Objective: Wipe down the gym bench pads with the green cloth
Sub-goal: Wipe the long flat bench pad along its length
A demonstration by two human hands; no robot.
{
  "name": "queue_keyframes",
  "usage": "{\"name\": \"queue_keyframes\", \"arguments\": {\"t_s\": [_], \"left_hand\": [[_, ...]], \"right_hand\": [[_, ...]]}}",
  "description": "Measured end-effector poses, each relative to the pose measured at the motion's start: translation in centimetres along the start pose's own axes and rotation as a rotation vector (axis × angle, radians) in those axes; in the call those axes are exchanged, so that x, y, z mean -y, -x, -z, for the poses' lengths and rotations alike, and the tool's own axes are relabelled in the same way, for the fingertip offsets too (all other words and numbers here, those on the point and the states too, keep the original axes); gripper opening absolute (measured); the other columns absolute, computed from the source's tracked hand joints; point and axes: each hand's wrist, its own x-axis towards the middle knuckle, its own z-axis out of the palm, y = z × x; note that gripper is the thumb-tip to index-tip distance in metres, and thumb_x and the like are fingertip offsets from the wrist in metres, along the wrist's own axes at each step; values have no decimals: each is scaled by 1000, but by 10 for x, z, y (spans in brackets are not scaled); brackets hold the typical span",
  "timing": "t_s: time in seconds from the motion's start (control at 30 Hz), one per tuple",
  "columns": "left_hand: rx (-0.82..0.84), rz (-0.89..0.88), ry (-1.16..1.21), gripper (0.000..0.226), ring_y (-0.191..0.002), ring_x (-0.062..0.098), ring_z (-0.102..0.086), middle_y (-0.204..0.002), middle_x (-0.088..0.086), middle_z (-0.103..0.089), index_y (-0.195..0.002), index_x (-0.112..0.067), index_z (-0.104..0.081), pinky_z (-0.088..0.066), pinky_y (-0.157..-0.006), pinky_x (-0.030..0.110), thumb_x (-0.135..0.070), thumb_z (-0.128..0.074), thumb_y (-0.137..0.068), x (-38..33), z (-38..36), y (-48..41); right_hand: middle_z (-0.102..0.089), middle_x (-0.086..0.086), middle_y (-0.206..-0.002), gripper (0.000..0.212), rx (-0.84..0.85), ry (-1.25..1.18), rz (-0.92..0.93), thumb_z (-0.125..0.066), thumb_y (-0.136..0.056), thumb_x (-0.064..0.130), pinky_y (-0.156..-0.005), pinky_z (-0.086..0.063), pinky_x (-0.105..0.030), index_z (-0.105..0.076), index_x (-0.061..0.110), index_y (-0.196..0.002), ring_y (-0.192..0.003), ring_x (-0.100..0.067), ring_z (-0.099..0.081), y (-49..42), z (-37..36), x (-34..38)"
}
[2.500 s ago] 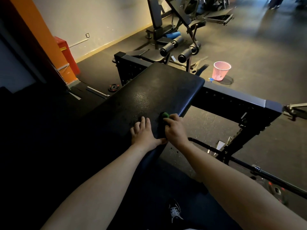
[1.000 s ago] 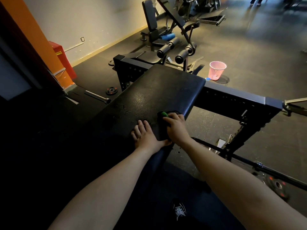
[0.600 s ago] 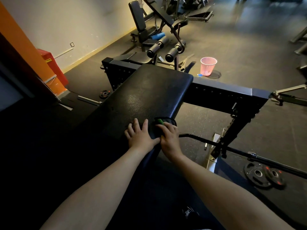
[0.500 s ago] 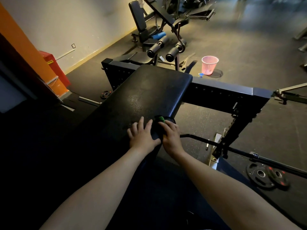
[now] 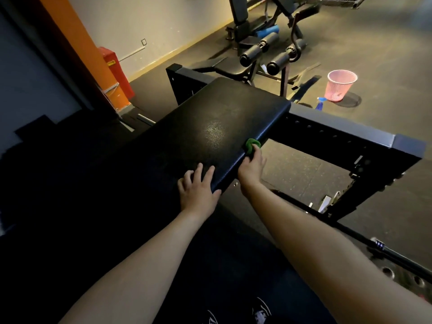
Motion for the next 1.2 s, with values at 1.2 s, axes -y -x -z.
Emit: {"name": "queue_keyframes", "arguments": {"t_s": [1.2], "left_hand": [[76,258,-242,92,-142,39,-20,-155,21,-10,-156,-45,7,-26,-116,51,-61,-57,-92,-61,6,-37]], "right_hand": [[-32,-2,-135,20,54,-76,-56,-44,-98,24,-101,-49,-54,-50,29,-116,-112,-27,-53,-106,28,22]]}}
